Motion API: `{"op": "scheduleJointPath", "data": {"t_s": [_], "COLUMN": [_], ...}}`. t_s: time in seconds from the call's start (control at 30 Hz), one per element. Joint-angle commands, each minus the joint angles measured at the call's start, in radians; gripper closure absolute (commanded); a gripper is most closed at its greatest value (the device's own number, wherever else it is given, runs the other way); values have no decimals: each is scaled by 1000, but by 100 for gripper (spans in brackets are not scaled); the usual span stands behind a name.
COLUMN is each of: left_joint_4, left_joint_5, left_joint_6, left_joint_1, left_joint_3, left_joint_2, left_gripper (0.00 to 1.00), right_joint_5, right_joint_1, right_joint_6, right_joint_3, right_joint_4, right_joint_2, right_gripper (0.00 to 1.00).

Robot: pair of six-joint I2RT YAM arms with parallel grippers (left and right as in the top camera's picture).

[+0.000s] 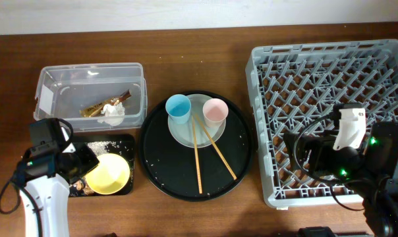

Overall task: Sort waste into correct bins and load items into the dishwasher rack
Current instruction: 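Carry the empty yellow bowl toward the round tray center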

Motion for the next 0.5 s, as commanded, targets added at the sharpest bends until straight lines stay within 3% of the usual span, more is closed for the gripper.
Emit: {"op": "scheduleJointPath", "data": {"t_s": [0.0, 0.33, 0.47], "left_joint_4": [-23, 61, 76], "left_joint_5": [-137, -84, -84], "left_joint_6": [-103, -114, -114], "left_joint_1": [-5, -5, -5], "left_joint_3": [-28, -230, -230], "left_joint_2": [7, 7, 7], "left_gripper": [66, 65, 76], "right_joint_5": [-16, -15, -15], "right_joint_1": [6, 6, 6], "right_joint_6": [0, 0, 0], "right_joint_3": [18, 18, 18], "right_joint_4": [-23, -39, -43], "right_joint_2": [-3, -3, -3], "right_gripper": [1, 1, 1]}}
